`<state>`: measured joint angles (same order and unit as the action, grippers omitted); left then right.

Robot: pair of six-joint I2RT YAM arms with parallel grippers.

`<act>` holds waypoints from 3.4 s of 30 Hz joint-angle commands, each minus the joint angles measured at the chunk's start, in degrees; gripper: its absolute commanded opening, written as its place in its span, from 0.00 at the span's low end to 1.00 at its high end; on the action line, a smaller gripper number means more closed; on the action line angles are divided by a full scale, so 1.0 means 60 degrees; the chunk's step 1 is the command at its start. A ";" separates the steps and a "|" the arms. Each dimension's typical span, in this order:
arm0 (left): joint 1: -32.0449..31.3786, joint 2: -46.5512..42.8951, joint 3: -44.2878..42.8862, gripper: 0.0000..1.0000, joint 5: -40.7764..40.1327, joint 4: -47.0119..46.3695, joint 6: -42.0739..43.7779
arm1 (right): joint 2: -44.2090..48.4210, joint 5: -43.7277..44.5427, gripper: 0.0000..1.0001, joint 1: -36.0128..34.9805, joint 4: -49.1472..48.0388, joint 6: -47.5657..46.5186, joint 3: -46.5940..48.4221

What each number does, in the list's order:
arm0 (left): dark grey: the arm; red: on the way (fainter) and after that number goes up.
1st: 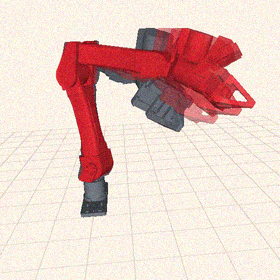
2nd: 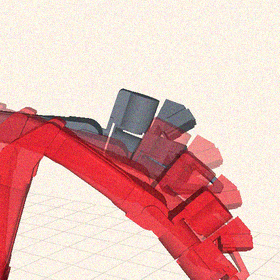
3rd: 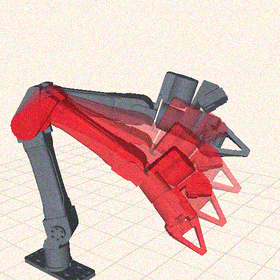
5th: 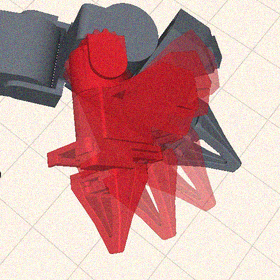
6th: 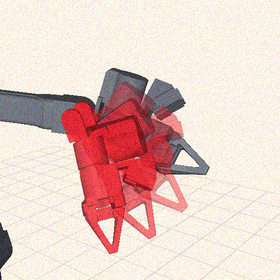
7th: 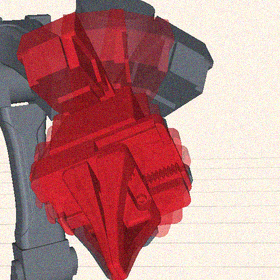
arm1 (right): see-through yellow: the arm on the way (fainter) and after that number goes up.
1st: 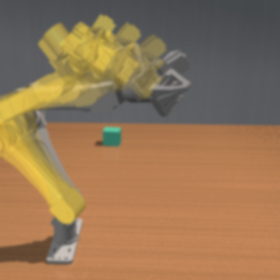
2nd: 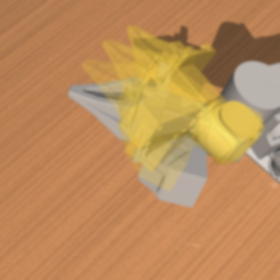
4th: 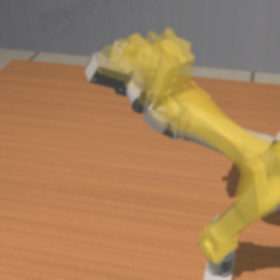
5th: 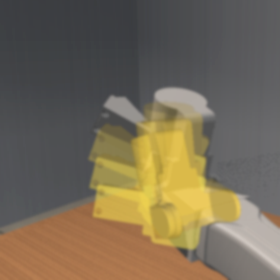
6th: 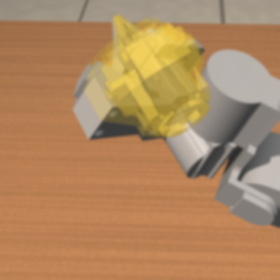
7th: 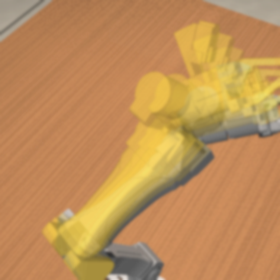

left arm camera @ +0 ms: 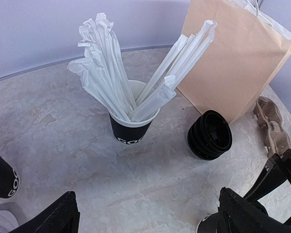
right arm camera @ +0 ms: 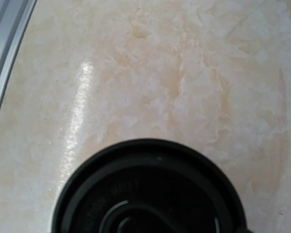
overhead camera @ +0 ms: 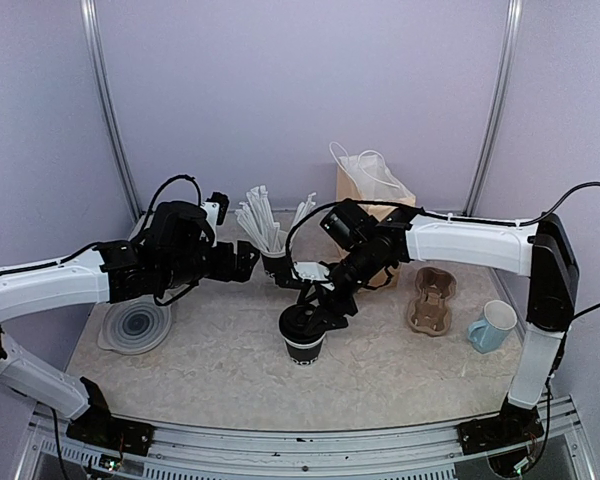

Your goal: Pack the takeout coffee

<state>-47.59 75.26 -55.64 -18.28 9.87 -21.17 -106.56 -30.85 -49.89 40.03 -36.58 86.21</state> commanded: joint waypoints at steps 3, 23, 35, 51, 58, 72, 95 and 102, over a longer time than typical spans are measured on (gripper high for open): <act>0.0062 -0.0138 0.0059 0.97 0.0069 -0.0118 -0.0111 | -0.0047 0.0254 0.69 -0.0167 0.0125 -0.0036 0.0024; 0.0063 -0.0064 0.0011 0.96 0.0449 -0.0063 -0.0076 | 0.0914 -0.0160 0.63 -0.0181 0.0494 0.0185 -0.0338; 0.0061 -0.0166 0.0102 0.95 0.0454 0.0044 -0.0079 | 0.0131 -0.0100 0.64 -0.0181 0.0689 0.0312 0.0184; 0.0057 0.0000 0.0114 0.95 0.0541 -0.0026 0.0012 | -0.0136 -0.0043 0.64 -0.0181 0.0667 0.0413 0.0312; 0.0065 0.0075 0.0197 0.95 0.0653 -0.0048 -0.0058 | -0.0267 -0.0092 0.65 -0.0181 0.0616 0.0587 0.0308; 0.0057 0.0198 0.0242 0.94 0.0968 -0.0033 -0.0105 | -0.0111 -0.0145 0.64 -0.0185 0.0409 0.0642 0.0246; 0.0242 0.0536 0.0759 0.84 0.2841 -0.0014 -0.1491 | 0.0280 -0.0036 0.65 -0.0181 -0.0260 0.0985 -0.0142; 0.0242 0.0566 0.0767 0.84 0.2744 -0.0034 -0.1369 | 0.0332 -0.0003 0.65 -0.0181 -0.0318 0.0996 -0.0214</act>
<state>-46.41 78.19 -51.46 -2.44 10.37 -29.39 -106.37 -31.20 -50.22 38.96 -31.35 85.91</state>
